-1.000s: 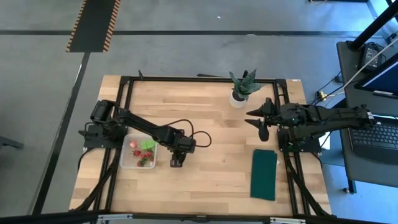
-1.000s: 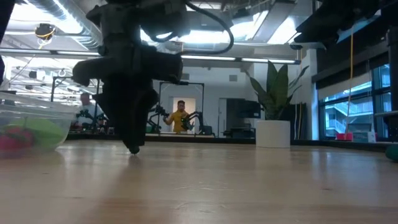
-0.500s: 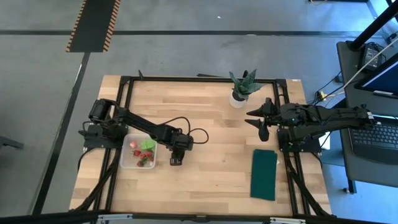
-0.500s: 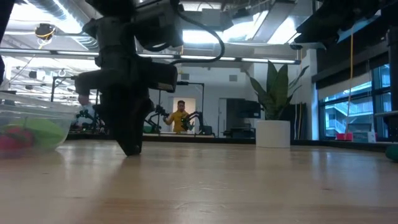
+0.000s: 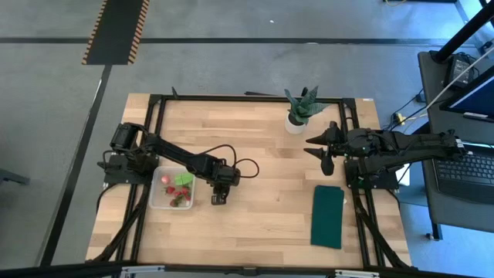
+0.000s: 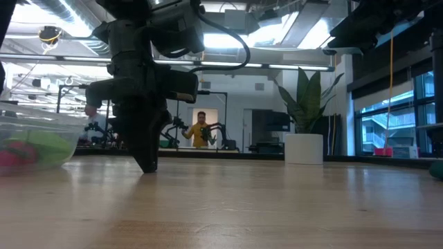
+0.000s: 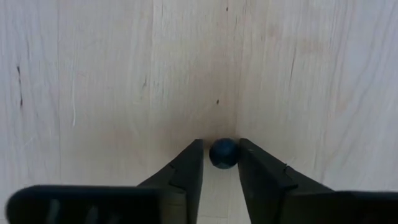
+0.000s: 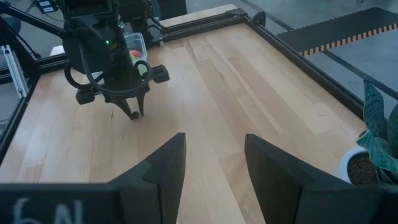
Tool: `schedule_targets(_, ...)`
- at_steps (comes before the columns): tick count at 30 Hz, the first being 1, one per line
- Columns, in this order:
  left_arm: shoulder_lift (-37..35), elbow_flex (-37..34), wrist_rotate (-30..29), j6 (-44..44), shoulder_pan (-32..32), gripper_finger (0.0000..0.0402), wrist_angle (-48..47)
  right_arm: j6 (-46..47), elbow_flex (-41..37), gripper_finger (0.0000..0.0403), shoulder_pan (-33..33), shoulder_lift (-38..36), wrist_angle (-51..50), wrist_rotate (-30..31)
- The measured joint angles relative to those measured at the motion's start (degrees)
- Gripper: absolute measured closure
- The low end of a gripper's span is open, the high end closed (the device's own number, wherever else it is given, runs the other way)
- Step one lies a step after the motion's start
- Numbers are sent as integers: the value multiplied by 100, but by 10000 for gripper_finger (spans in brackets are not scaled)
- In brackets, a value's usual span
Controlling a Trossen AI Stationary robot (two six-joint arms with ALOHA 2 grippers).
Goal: Pick and placing Produce into tupperware
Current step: Put the black cherry into the transparent bin
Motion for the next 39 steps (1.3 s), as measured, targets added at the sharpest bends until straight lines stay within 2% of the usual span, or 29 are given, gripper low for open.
schedule_targets(8,-163,-19,55,-14,-1,351,26,0,0,235,0,0,0,0)
schedule_targets(15,-541,-33,127,-254,-47,344,-152,0,0,235,0,0,0,0)
schedule_targets(19,-1009,-33,129,-545,-159,348,-282,0,0,235,0,1,2,0)
schedule_targets(25,-2122,-23,-201,-1084,-258,354,-458,0,2,235,-2,4,15,0)
schedule_targets(28,-2726,-13,-219,-1659,-336,345,-1046,2,2,235,-4,4,32,2)
schedule_targets(32,-3308,-11,-142,-2784,-529,343,-2372,-2,2,235,-4,2,57,4)
schedule_targets(36,-3477,-11,-140,-3783,-772,350,-3612,-8,2,235,-4,2,75,7)
schedule_targets(39,-3423,-31,-214,-4233,-863,348,-4122,-15,2,235,-13,4,144,15)
